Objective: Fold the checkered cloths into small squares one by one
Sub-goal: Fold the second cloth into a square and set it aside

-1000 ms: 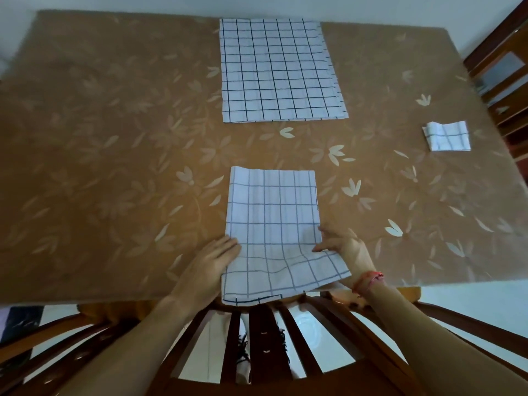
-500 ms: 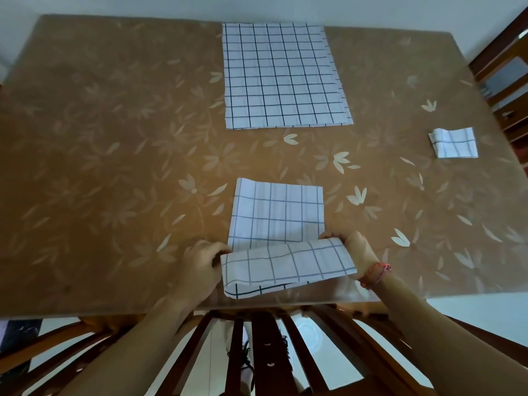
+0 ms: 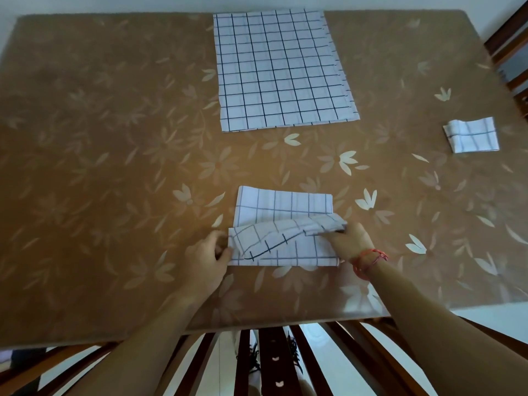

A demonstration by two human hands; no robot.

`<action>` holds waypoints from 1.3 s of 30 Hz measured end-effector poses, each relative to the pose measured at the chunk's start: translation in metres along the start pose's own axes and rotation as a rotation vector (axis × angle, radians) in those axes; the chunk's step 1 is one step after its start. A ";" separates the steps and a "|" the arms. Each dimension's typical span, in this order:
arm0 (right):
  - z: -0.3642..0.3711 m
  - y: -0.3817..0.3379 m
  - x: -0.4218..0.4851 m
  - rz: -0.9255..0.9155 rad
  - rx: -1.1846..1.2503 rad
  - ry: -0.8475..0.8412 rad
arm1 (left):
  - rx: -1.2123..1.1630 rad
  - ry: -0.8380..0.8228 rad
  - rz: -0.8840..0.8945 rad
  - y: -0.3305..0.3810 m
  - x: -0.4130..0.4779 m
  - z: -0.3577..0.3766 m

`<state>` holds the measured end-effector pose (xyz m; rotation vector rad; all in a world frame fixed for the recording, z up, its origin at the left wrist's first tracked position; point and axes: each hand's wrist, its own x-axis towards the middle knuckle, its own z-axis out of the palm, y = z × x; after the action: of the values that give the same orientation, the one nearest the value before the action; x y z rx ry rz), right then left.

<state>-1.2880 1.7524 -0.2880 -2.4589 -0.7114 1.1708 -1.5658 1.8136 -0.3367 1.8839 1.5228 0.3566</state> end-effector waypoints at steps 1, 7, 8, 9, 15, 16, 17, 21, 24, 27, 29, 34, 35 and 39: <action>0.002 -0.003 0.004 -0.017 -0.022 0.000 | 0.021 0.000 0.001 0.000 0.001 0.001; 0.012 0.003 0.026 0.006 -0.114 0.012 | 0.146 0.031 0.119 -0.004 0.001 0.004; 0.012 0.002 0.026 0.006 -0.110 0.015 | 0.158 0.023 0.134 -0.005 0.001 0.005; 0.013 0.002 0.026 0.008 -0.110 0.014 | 0.168 0.015 0.146 -0.007 0.001 0.006; 0.014 0.007 0.027 -0.055 -0.171 0.024 | 0.316 0.102 0.342 -0.003 0.011 0.004; 0.014 0.008 0.028 -0.056 -0.169 0.028 | 0.343 0.076 0.385 -0.002 0.015 0.003; 0.014 0.009 0.028 -0.052 -0.153 0.030 | 0.373 0.037 0.422 -0.002 0.019 0.004; 0.013 0.014 0.032 -0.043 -0.138 0.059 | 0.489 -0.087 0.472 -0.005 0.034 0.007; 0.013 0.015 0.034 -0.046 -0.150 0.058 | 0.567 -0.108 0.486 -0.005 0.040 0.006; 0.013 0.015 0.035 -0.054 -0.167 0.052 | 0.623 -0.138 0.499 -0.007 0.040 0.006; 0.013 0.016 0.035 -0.067 -0.185 0.048 | 0.640 -0.160 0.490 -0.011 0.038 0.008; 0.013 0.017 0.037 -0.062 -0.214 0.039 | 0.650 -0.178 0.482 -0.015 0.038 0.010; 0.013 0.017 0.038 -0.068 -0.222 0.044 | 0.655 -0.176 0.486 -0.014 0.039 0.010; 0.013 0.017 0.039 -0.095 -0.254 0.063 | 0.671 -0.176 0.491 -0.012 0.042 0.010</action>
<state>-1.2724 1.7609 -0.3288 -2.6192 -1.0013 1.0174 -1.5567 1.8511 -0.3602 2.7368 1.1177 -0.1379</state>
